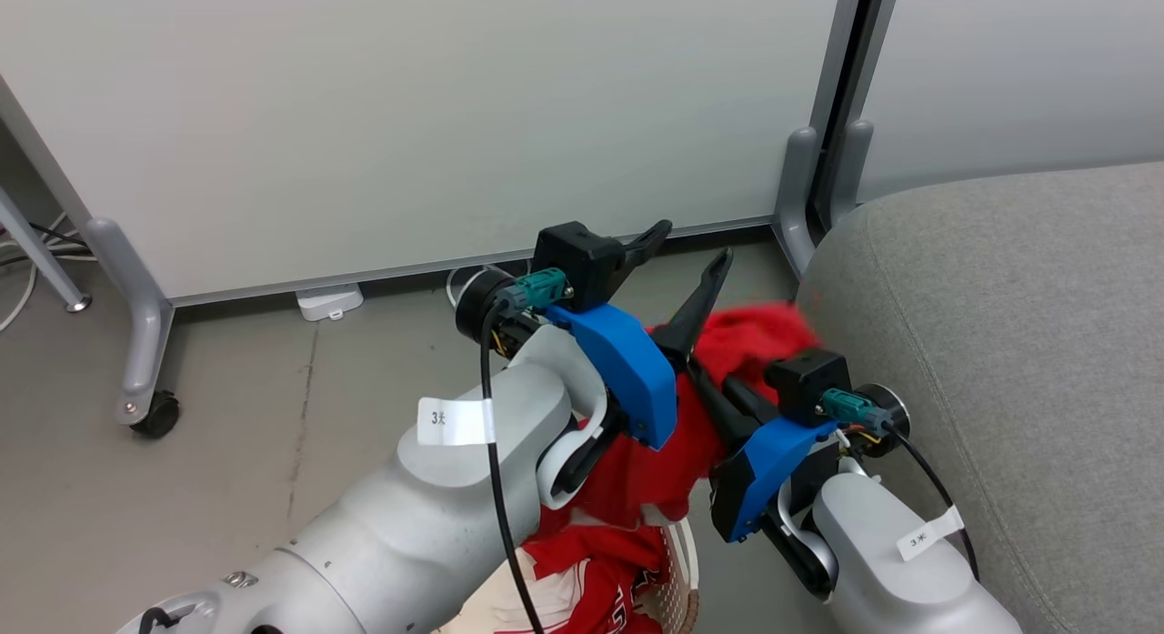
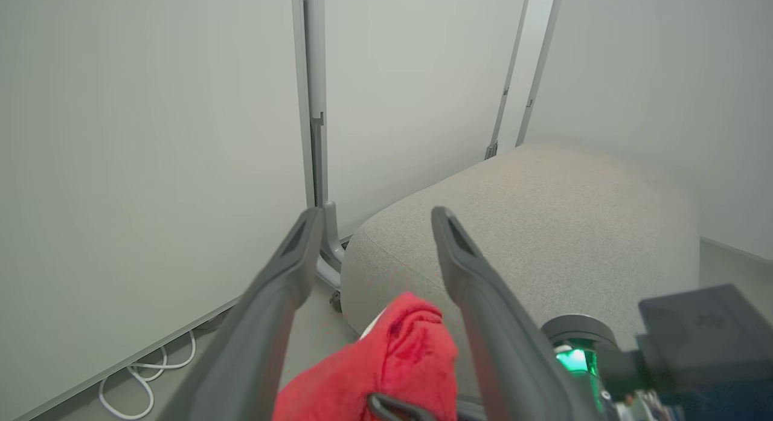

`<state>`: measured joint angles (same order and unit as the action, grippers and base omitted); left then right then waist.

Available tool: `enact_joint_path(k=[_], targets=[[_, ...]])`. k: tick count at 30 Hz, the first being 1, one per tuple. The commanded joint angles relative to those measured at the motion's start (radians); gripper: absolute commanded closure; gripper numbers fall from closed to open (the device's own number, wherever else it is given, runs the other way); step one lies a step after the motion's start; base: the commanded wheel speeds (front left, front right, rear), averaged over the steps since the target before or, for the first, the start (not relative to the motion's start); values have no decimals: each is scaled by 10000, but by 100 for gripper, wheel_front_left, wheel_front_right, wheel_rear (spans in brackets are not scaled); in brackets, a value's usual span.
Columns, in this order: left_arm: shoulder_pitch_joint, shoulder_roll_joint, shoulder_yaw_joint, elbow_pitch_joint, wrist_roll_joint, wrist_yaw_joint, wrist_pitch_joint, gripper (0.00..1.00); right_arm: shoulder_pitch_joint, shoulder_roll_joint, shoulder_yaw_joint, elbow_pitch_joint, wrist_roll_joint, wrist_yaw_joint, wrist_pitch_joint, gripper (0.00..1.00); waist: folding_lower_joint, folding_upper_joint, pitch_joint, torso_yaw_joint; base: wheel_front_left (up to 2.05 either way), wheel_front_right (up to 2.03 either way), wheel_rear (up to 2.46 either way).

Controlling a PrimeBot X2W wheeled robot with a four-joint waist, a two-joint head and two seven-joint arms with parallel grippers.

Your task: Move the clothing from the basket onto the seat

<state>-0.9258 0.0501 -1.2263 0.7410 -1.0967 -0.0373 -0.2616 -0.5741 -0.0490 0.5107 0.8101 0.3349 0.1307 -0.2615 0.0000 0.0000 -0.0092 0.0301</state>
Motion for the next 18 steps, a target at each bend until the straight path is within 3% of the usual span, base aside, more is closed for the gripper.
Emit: enact_joint_path(k=[1,7,18], targets=[[56,7,126,-16,111,-15,-48,0,106,-25,-30,-3,-81,1,-52,100,0,0,4,-4,0,0,0],[627,169,1075,-407,1284,-150,-48,0,118,-25,-393,-111,-260,1,-52,100,0,0,6,-7,0,0,0],[3594,1158,4077,-2344,4095,-251,-41,0,368,-24,-1132,-688,-839,1,-46,100,0,0,16,-65,0,0,0]])
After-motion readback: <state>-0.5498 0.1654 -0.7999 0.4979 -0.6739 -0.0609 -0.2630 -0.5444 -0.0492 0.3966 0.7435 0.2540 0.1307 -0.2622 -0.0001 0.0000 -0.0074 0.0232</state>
